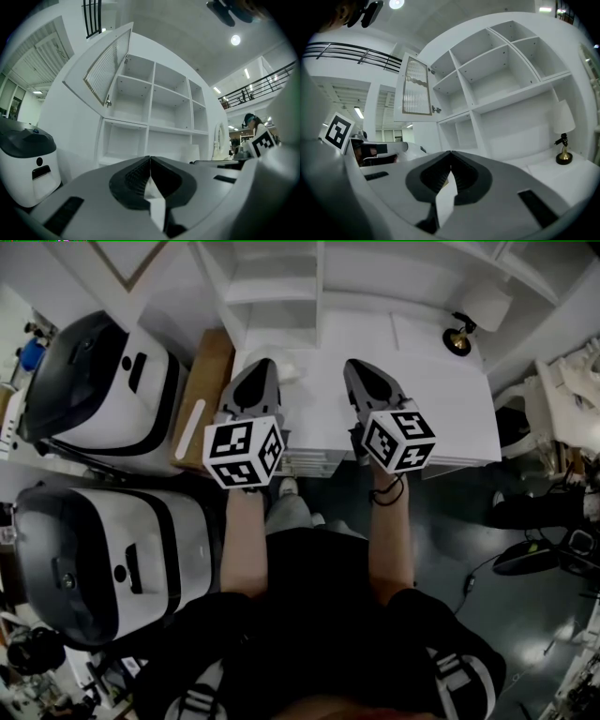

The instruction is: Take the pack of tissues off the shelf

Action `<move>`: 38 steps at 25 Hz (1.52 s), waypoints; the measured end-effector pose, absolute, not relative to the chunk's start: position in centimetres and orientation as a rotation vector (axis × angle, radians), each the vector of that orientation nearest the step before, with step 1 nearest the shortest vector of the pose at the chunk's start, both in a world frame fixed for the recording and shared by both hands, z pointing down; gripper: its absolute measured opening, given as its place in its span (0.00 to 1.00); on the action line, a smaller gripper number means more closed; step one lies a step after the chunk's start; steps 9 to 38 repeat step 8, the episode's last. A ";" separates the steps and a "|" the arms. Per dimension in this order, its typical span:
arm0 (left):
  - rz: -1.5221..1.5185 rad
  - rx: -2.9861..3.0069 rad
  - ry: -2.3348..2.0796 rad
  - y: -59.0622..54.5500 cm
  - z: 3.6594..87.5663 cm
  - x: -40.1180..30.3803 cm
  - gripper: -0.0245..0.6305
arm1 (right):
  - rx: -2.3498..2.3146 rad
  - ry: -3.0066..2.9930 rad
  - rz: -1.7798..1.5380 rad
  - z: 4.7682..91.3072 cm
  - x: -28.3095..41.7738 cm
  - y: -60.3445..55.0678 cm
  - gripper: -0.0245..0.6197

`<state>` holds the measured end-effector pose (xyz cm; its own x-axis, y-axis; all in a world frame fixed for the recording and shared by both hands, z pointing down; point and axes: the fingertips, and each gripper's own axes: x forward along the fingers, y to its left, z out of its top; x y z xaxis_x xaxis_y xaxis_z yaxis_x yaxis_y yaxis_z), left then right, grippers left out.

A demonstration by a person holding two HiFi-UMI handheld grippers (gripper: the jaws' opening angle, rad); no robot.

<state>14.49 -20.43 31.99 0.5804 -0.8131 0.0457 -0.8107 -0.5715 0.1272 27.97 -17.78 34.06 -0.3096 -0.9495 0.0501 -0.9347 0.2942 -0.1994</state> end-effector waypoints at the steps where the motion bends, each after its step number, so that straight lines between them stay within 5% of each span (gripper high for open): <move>1: -0.027 2.670 -1.384 -20.1 32.2 14.4 0.06 | -1.794 2.466 -0.293 34.2 27.9 -17.6 0.07; 38: -0.008 2.670 -1.377 -19.9 32.0 14.0 0.06 | -1.773 2.465 -0.313 33.8 27.3 -17.8 0.07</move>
